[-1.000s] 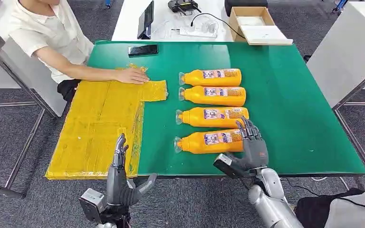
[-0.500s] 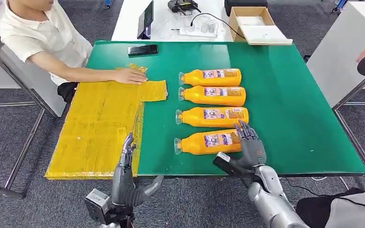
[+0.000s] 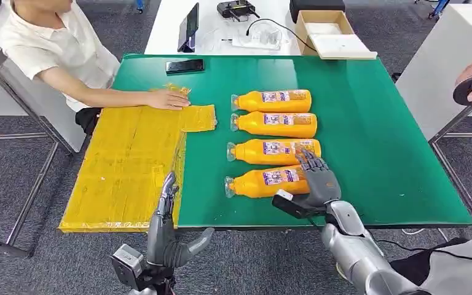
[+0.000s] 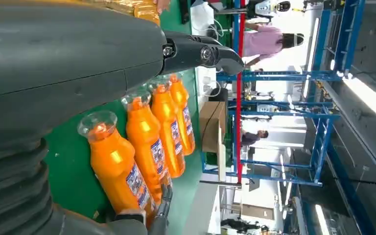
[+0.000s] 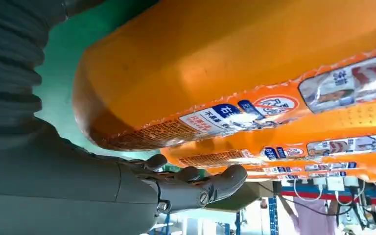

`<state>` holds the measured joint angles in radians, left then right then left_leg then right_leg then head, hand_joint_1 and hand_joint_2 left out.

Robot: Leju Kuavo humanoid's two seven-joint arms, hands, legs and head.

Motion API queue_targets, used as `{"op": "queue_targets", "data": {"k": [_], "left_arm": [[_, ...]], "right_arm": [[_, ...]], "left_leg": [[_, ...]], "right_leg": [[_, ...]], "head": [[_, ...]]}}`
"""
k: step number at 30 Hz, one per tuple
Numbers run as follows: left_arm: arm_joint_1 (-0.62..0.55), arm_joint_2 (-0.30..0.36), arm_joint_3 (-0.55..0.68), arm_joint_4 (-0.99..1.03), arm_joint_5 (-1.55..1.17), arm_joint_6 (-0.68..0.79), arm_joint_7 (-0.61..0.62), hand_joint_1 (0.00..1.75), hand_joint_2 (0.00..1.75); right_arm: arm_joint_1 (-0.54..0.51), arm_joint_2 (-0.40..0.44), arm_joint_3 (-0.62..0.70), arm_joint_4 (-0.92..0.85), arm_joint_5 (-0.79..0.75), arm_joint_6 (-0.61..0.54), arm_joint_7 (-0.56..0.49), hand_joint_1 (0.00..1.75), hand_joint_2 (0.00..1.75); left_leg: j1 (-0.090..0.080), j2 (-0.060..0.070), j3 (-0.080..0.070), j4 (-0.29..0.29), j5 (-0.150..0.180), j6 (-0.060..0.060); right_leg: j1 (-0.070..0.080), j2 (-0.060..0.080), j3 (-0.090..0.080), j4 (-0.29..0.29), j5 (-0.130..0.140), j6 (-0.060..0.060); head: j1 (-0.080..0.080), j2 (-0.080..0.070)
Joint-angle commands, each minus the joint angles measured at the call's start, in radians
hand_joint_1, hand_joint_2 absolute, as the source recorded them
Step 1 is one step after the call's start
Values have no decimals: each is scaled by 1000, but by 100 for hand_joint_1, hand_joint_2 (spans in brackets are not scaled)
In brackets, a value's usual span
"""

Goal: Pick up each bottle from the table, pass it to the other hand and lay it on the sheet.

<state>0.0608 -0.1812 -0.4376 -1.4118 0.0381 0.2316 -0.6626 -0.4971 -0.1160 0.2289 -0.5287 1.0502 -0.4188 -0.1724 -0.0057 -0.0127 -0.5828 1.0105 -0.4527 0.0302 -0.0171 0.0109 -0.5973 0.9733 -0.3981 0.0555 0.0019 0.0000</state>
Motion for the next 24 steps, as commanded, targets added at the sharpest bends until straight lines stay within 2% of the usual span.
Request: {"op": "queue_targets", "data": {"k": [1,2,3,5,6,8,22,24], "left_arm": [[-35,22,-23,40,-3,-17,-13,0,175],[-36,25,-24,40,-3,-18,-12,0,175],[-37,27,-23,41,-3,-19,-12,0,175],[-34,28,-20,40,-2,-27,-10,0,175],[-34,31,-20,39,-3,-34,-10,0,175],[-33,32,-19,37,-3,-35,-10,0,175],[-24,42,-12,4,-1,-34,-10,0,175],[-22,39,-4,-2,2,-28,-10,0,175]], "right_arm": [[-80,-8,108,148,50,140,42,44,175],[-88,-9,116,157,52,177,42,108,175],[-90,-9,120,160,53,189,42,136,175],[-89,-15,137,164,49,245,43,169,175],[-90,-22,150,173,43,303,46,175,175],[-84,-30,150,180,27,337,42,175,175],[-18,2,135,170,-61,351,-42,175,175],[10,10,96,156,-126,353,-90,175,175]], "left_leg": [[1,1,3,-1,0,-2],[1,2,4,-1,0,-2],[1,2,4,-1,0,-2],[1,1,5,-1,0,-2],[1,1,6,-1,0,-2],[1,1,7,-1,0,-2],[2,2,17,-2,-1,-2],[2,2,18,-2,-1,-1]], "right_leg": [[1,-1,2,-1,0,-2],[1,-1,3,-1,0,-3],[1,-1,4,-1,0,-2],[1,-2,5,-1,0,-2],[1,-2,5,-1,0,-2],[1,-2,7,-2,0,-2],[3,-2,15,-4,1,-4],[3,-2,16,-3,1,-4]], "head": [[0,0],[0,0],[0,0],[0,0],[0,0],[0,0],[0,0],[0,0]]}}
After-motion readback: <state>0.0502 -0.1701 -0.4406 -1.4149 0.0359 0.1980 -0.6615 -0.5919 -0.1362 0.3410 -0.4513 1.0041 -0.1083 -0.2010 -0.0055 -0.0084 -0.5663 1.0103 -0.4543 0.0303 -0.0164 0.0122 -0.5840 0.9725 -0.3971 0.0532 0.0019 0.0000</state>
